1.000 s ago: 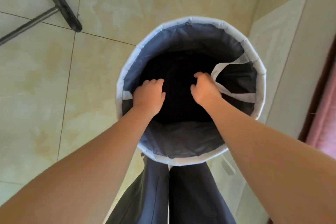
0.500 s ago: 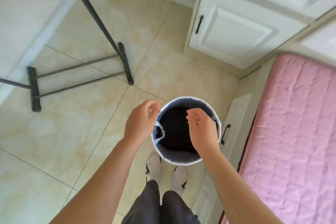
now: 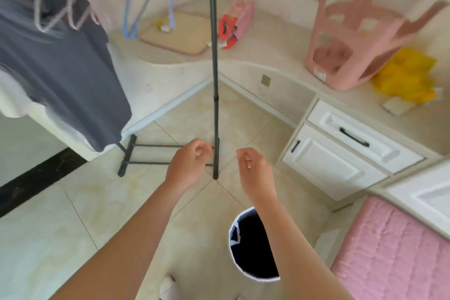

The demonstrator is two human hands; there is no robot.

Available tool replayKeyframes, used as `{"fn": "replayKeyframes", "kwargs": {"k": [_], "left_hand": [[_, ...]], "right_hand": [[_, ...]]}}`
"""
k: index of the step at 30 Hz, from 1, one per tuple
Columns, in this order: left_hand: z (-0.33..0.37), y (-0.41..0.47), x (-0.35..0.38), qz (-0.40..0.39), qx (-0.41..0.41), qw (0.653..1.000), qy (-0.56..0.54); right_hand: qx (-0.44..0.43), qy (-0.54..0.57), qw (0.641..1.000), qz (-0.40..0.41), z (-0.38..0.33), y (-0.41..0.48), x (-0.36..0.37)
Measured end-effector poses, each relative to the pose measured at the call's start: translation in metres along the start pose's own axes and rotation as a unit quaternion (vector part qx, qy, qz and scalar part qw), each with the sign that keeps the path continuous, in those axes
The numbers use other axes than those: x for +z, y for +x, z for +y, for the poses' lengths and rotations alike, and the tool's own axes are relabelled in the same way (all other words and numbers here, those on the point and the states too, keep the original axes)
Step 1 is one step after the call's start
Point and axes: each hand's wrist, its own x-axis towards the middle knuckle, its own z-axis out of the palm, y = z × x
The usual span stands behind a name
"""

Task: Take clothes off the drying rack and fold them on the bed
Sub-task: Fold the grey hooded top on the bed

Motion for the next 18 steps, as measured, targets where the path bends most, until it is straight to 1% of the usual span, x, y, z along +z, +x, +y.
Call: {"fn": "replayKeyframes", "kwargs": {"k": [3, 9, 13, 18], "left_hand": [[-0.009, -0.005, -0.059, 0.045, -0.009, 0.999, -0.018], [-0.044, -0.004, -0.175, 0.106, -0.019, 0.994, -0.018], [-0.080, 0.003, -0.266, 0.133, -0.018, 0.991, -0.017], [-0.121, 0.019, -0.352, 0.157, -0.003, 0.987, -0.020]], "right_hand": [[-0.048, -0.007, 0.999, -0.024, -0.054, 0.003, 0.021], [-0.093, -0.027, 0.993, -0.066, -0.142, 0.007, 0.084], [-0.121, -0.035, 0.989, -0.073, -0.207, 0.015, 0.149], [-0.141, -0.018, 0.987, -0.070, -0.279, 0.027, 0.215]]}}
